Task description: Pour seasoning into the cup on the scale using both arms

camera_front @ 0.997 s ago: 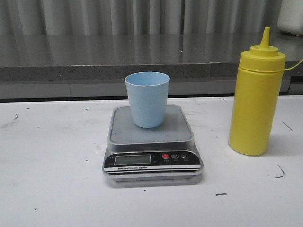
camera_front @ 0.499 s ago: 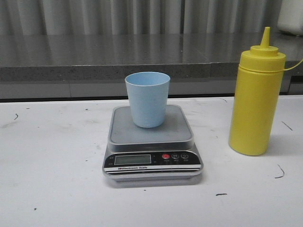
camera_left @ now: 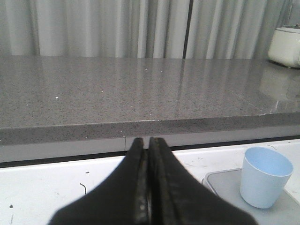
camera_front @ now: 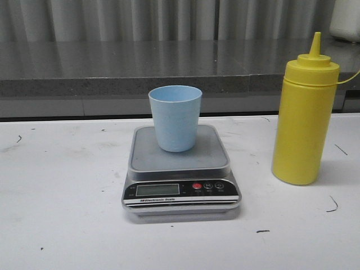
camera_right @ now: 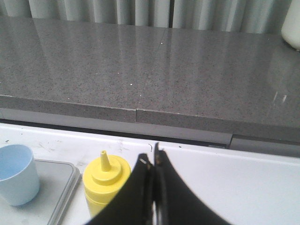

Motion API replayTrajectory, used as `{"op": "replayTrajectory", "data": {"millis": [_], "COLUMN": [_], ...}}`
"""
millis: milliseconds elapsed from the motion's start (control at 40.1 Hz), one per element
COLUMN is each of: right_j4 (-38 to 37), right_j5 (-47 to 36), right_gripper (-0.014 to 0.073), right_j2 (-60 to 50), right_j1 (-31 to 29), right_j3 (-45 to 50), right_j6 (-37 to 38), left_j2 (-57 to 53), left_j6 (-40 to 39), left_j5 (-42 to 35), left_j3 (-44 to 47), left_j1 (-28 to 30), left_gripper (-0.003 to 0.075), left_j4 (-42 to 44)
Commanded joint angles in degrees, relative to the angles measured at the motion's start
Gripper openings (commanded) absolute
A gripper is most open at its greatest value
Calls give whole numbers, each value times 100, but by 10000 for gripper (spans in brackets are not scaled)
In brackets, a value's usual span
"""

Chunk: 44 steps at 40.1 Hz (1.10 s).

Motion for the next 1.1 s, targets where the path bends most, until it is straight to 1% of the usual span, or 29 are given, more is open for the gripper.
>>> {"op": "replayTrajectory", "data": {"millis": [0, 224, 424, 499, 748, 848, 947, 1072], "right_j4": [68, 68, 68, 68, 68, 68, 68, 68], "right_j5": [-327, -327, -327, -327, -327, -327, -322, -322], "right_gripper": [-113, -113, -113, -113, -113, -113, -113, -113], "right_j2": [-18, -18, -18, -18, -18, -18, -13, -7], "right_j1": [-8, -8, -8, -8, -8, -8, -8, -8], "right_j3": [-189, -189, -189, -189, -189, -189, -189, -189], "right_j6": [-13, -13, -13, -13, -13, -13, -13, -13], "left_j2": [39, 39, -283, -619, -1917, -2157, -2158, -2158], "left_j6": [-43, -43, -43, -43, -43, -43, -43, -43], "left_j5": [-504, -504, -566, -555, -543, -543, -537, -123], "left_j3": [-160, -148, 351, 655, 1717, 1911, 2066, 2066], "left_j1": [25, 25, 111, 269, 1060, 1233, 1303, 1307], "left_gripper": [-20, -20, -20, -20, -20, -20, -20, -20], "left_j4": [-43, -43, -56, -158, -299, -367, -367, -367]}}
